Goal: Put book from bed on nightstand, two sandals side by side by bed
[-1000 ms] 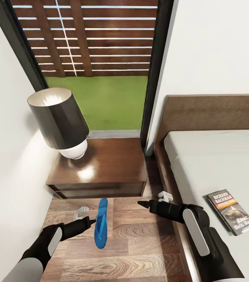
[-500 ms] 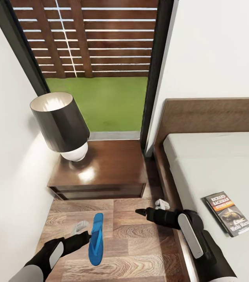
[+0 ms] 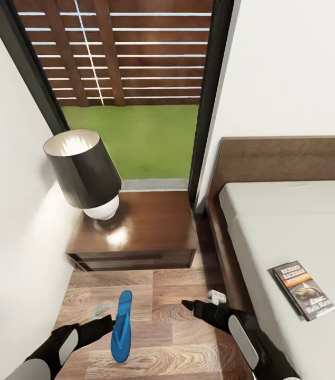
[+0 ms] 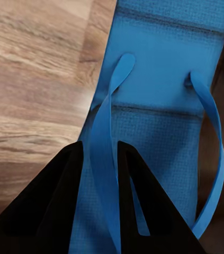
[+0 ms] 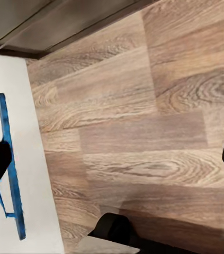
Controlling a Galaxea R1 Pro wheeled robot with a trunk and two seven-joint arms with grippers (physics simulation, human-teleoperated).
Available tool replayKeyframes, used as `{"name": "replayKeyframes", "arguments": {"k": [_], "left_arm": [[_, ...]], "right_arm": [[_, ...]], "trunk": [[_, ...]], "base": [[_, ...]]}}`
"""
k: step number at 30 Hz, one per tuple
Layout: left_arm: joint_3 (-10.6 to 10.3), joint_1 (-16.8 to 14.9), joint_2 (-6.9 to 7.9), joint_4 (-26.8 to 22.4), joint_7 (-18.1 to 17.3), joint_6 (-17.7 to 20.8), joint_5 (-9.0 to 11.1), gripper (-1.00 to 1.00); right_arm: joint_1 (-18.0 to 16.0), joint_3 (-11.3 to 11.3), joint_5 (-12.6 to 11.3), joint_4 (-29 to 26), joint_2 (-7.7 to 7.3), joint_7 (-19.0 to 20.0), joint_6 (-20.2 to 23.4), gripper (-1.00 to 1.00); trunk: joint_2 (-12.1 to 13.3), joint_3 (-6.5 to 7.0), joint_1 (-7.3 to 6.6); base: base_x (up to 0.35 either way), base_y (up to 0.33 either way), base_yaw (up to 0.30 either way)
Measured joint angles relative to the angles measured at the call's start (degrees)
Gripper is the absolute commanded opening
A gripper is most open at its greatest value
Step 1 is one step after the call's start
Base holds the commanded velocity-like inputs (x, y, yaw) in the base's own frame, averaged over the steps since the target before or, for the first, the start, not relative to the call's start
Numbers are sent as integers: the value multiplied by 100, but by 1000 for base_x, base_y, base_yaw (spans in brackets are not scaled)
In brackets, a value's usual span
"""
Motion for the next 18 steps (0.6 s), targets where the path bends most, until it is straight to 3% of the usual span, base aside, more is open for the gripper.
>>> {"name": "replayKeyframes", "arguments": {"k": [4,12,18], "left_arm": [[-4,0,85,12,-2,-11,7,-100],[1,0,181,243,-15,-341,-2,-100],[0,0,188,274,-12,-400,-4,-100]], "right_arm": [[0,121,6,359,-11,1,-247,100],[0,148,18,1331,-30,11,-1161,100],[-1,147,15,1784,-39,12,-1339,100]], "trunk": [[160,72,-88],[481,215,-264],[722,323,-395]], "base": [[0,0,0],[0,0,0],[0,0,0]]}}
